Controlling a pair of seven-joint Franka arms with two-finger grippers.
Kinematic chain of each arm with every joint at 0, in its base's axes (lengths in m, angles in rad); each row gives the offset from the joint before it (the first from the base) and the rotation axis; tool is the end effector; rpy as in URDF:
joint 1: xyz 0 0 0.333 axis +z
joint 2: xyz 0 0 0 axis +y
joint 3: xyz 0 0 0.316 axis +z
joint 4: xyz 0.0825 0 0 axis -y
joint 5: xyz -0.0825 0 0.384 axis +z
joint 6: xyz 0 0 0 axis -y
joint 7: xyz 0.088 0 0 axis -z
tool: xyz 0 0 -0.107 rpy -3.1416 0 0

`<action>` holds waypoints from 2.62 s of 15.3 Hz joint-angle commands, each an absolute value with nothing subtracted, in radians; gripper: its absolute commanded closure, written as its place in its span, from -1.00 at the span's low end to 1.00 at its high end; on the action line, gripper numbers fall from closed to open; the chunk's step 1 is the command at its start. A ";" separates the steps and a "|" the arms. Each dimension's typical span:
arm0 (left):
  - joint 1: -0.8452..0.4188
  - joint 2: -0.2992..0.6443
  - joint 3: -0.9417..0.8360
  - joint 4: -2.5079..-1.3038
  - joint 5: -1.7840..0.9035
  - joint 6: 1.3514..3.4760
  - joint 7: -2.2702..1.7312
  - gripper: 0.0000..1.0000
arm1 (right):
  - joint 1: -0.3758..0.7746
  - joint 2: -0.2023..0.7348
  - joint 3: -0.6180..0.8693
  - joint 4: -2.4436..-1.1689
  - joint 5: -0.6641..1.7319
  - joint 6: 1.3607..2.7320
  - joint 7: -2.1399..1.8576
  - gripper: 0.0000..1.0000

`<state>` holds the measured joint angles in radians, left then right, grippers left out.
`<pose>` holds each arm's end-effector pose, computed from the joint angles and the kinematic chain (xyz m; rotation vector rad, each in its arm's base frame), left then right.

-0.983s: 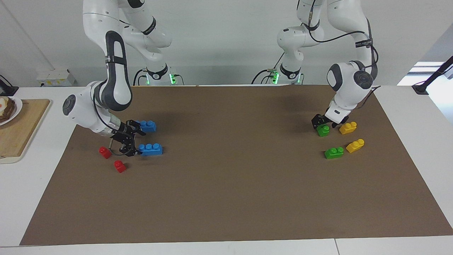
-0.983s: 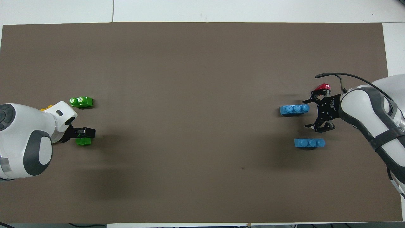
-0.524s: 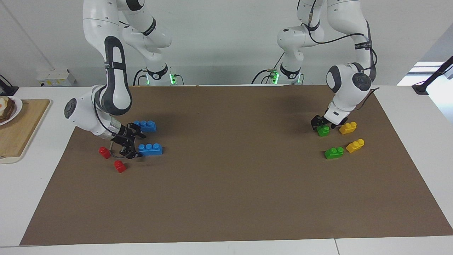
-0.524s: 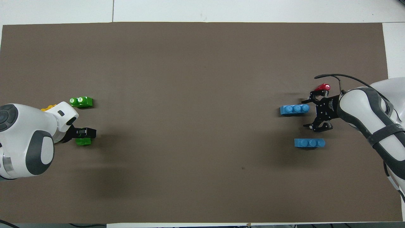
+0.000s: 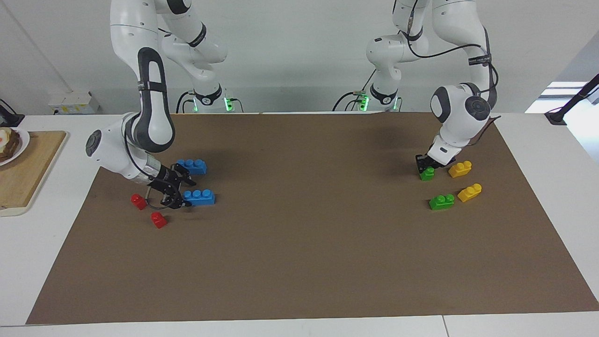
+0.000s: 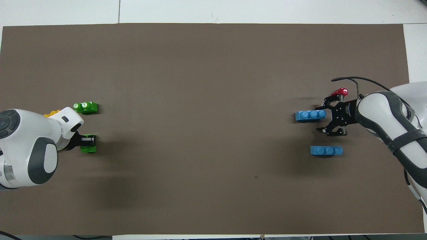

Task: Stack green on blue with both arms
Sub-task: 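Grasp the blue brick with the right gripper and lift it, then carry the blue brick to table center while the left gripper lifts green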

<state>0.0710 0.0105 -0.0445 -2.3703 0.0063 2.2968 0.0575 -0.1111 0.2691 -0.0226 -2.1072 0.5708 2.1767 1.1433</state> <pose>0.4889 0.0131 0.3129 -3.1378 0.0555 0.1320 0.5562 -0.0541 0.2777 -1.9035 2.0698 0.5362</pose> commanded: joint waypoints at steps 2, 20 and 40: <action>0.066 0.008 -0.043 -2.263 0.018 2.182 0.057 1.00 | -0.117 0.270 -0.018 -2.106 0.600 2.200 1.106 0.59; 0.006 0.006 -0.051 -2.059 0.006 1.988 -0.193 1.00 | 0.320 0.299 -0.017 -1.891 0.606 2.324 1.494 1.00; -0.207 0.049 -0.051 -1.957 -0.031 1.970 -0.864 1.00 | 0.528 0.483 -0.017 -1.899 0.795 2.671 1.605 1.00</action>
